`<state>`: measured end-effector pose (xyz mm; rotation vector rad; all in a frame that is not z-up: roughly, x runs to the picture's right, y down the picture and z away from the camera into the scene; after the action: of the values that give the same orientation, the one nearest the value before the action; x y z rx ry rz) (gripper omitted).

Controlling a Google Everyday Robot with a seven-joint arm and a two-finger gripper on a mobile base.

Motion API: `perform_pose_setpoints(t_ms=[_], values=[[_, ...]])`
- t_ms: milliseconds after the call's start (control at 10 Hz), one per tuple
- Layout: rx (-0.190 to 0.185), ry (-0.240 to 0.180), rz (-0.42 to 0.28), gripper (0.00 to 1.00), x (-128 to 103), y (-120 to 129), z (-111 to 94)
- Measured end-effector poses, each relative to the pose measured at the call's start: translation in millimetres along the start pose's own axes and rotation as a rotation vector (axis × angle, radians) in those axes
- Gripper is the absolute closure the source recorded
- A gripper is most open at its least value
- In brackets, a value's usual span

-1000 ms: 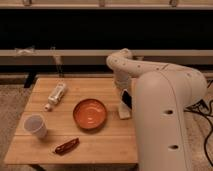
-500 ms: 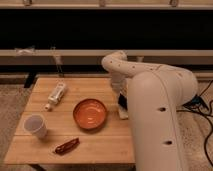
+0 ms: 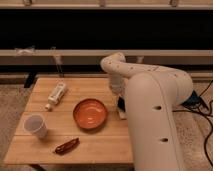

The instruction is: Place the eraser on the white sponge

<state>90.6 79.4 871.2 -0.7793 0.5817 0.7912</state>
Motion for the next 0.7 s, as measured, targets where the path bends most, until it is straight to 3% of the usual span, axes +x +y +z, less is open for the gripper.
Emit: perform_pose_setpoints(t_ms=[200,700], values=[[-0.002,0.016,-0.013,0.85,1.4,4.9,3.0],[-0.015,0.03,0.016,0.34,-1.1,4.0,9.1]])
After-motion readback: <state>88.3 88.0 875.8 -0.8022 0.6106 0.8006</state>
